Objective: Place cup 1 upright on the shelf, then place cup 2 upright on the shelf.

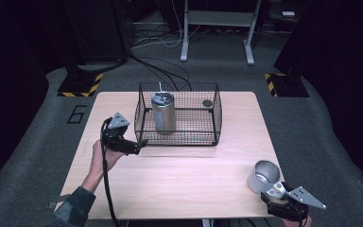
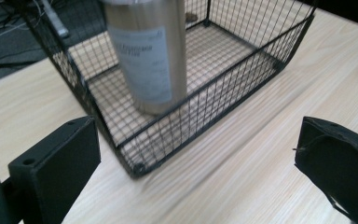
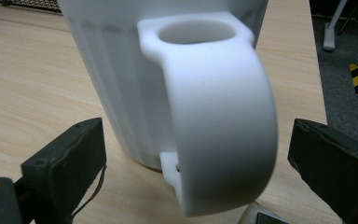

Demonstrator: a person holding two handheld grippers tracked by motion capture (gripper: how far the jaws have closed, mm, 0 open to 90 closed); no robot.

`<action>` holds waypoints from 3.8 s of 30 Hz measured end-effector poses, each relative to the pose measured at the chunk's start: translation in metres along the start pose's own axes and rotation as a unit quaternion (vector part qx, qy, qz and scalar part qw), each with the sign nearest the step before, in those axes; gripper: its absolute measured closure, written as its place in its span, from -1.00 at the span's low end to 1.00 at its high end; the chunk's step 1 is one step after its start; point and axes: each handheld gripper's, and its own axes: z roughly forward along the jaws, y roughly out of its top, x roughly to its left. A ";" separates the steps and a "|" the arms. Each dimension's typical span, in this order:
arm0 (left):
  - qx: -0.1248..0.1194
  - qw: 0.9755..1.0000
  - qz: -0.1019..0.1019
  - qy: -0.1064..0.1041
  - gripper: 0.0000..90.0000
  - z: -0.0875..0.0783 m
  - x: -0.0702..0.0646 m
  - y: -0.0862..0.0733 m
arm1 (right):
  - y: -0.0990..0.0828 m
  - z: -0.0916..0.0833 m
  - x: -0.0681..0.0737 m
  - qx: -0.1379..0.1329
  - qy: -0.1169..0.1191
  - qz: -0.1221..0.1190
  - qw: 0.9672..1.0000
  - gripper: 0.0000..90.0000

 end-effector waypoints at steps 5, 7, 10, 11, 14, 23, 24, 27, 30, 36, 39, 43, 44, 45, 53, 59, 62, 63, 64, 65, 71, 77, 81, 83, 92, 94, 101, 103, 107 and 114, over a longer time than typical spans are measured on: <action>0.012 1.000 -0.014 -0.002 -1.00 0.006 0.004 -0.022 | 0.000 0.000 0.000 0.001 0.001 0.001 1.000 -0.93; 0.019 1.000 -0.016 0.003 -1.00 0.009 0.005 -0.032 | 0.000 0.000 0.000 0.002 0.001 0.002 1.000 -0.93; 0.034 0.999 -0.021 0.007 -1.00 0.015 0.007 -0.050 | 0.000 0.000 0.000 0.000 0.002 0.002 1.000 -0.93; 0.037 0.999 -0.022 0.008 -1.00 0.016 0.008 -0.054 | 0.000 0.000 0.000 0.003 0.001 0.002 1.000 -0.93; 0.046 0.998 -0.035 0.016 -1.00 0.024 0.011 -0.074 | 0.000 0.000 0.000 0.000 0.002 -0.003 1.000 -0.93; 0.077 0.995 -0.060 0.018 -1.00 0.046 0.023 -0.116 | 0.003 -0.002 0.001 0.006 0.012 -0.006 1.000 -0.96; 0.080 0.994 -0.066 0.016 -1.00 0.049 0.024 -0.120 | 0.004 -0.002 0.001 0.004 0.009 -0.001 1.000 -0.98; 0.086 0.993 -0.074 0.007 -1.00 0.056 0.028 -0.128 | 0.007 -0.002 -0.001 0.012 0.020 0.006 1.000 -1.00; 0.077 0.994 -0.079 0.017 -1.00 0.060 0.028 -0.135 | 0.009 -0.004 -0.002 0.018 0.025 0.004 1.000 -1.00; 0.073 0.994 -0.065 0.046 -1.00 0.064 0.032 -0.136 | 0.019 -0.012 -0.002 0.031 0.042 -0.002 0.999 -1.00; 0.074 0.995 -0.053 0.045 -1.00 0.064 0.036 -0.136 | 0.028 -0.016 -0.001 0.048 0.043 -0.014 0.998 -1.00; 0.074 0.995 -0.049 0.038 -1.00 0.065 0.038 -0.136 | 0.043 -0.020 0.001 0.062 0.044 -0.032 0.997 -1.00; 0.074 0.995 -0.050 0.038 -1.00 0.065 0.038 -0.136 | 0.047 -0.020 0.001 0.068 0.045 -0.036 0.996 -1.00; 0.069 0.996 -0.048 0.042 -1.00 0.066 0.038 -0.136 | 0.049 -0.020 0.001 0.070 0.045 -0.040 0.996 -1.00; 0.074 0.995 -0.051 0.042 -1.00 0.066 0.037 -0.135 | 0.077 -0.008 0.007 0.103 0.052 -0.058 0.992 -1.00; 0.075 0.995 -0.051 0.040 -1.00 0.066 0.037 -0.135 | 0.090 0.004 0.008 0.118 0.043 -0.062 0.990 -1.00; 0.075 0.995 -0.050 0.041 -1.00 0.066 0.038 -0.135 | 0.094 0.007 0.007 0.123 0.037 -0.062 0.990 -0.97; 0.074 0.995 -0.051 0.041 -1.00 0.066 0.037 -0.135 | 0.095 0.008 0.008 0.124 0.038 -0.059 0.990 -0.90; 0.073 0.995 -0.052 0.041 -1.00 0.066 0.037 -0.135 | 0.095 0.009 0.008 0.126 0.038 -0.058 0.990 -0.90; 0.073 0.995 -0.053 0.041 -1.00 0.067 0.037 -0.135 | 0.095 0.009 0.008 0.128 0.038 -0.056 0.989 -0.89; 0.075 0.995 -0.053 0.042 -1.00 0.067 0.038 -0.134 | 0.094 0.009 0.009 0.131 0.032 -0.054 0.989 -0.88; 0.075 0.995 -0.051 0.044 -1.00 0.067 0.038 -0.134 | 0.095 0.009 0.009 0.131 0.030 -0.052 0.990 -0.87; 0.075 0.995 -0.052 0.044 -1.00 0.067 0.038 -0.134 | 0.096 0.008 0.010 0.116 0.031 -0.043 0.992 -0.87; 0.074 0.995 -0.052 0.044 -1.00 0.068 0.038 -0.134 | 0.098 0.007 0.012 0.115 0.031 -0.047 0.992 -0.87; 0.073 0.995 -0.056 0.044 -1.00 0.068 0.038 -0.134 | 0.112 0.004 0.020 0.105 0.035 -0.048 0.993 -0.87; 0.074 0.995 -0.057 0.044 -1.00 0.068 0.037 -0.134 | 0.113 0.004 0.021 0.100 0.038 -0.048 0.993 -0.87; 0.076 0.995 -0.052 0.042 -1.00 0.068 0.038 -0.133 | 0.126 0.007 0.031 0.101 0.049 -0.051 0.992 -0.87; 0.075 0.995 -0.052 0.042 -1.00 0.068 0.038 -0.133 | 0.128 0.007 0.032 0.104 0.049 -0.054 0.992 -0.87; 0.074 0.995 -0.051 0.042 -1.00 0.069 0.038 -0.133 | 0.135 0.010 0.041 0.102 0.058 -0.058 0.991 -0.87; 0.074 0.995 -0.054 0.042 -0.99 0.069 0.038 -0.133 | 0.144 0.017 0.050 0.101 0.067 -0.063 0.991 -0.87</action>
